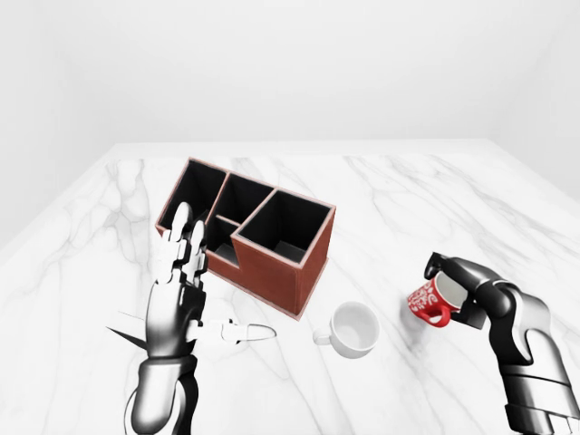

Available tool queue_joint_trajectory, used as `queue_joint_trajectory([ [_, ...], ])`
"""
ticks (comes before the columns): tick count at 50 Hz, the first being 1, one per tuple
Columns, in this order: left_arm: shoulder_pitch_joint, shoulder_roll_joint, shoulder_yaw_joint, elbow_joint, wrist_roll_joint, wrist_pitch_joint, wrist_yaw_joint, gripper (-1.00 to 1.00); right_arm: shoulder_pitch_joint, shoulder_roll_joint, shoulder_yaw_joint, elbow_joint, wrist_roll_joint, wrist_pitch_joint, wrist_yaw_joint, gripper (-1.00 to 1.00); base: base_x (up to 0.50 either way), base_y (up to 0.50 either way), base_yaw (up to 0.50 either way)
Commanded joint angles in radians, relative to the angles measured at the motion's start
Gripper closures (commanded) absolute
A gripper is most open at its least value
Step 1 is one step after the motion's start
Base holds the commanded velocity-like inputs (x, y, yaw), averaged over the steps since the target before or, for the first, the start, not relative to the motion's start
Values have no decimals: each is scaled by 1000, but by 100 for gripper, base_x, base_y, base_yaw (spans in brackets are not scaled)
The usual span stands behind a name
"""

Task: Pick up the red mug and place it to the right of the caddy.

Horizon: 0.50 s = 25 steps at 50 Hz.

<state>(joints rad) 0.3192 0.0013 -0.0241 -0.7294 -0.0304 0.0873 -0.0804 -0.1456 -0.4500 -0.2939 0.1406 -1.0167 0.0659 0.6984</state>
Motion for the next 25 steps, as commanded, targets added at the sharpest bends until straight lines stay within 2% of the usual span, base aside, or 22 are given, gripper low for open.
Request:
queue_joint_trajectory([
  [1,4,1,-6,-5,2,0,2,-100,-34,-27,-55,-171,4,21,0,100,0,0,0],
  [8,3,2,-4,-12,-2,0,2,-100,-110,-32,-34,-243,-16,21,0,100,0,0,0],
  [25,9,5,-14,-26,-2,0,6,-100,-272,27,86,-283,-128,21,0,100,0,0,0],
])
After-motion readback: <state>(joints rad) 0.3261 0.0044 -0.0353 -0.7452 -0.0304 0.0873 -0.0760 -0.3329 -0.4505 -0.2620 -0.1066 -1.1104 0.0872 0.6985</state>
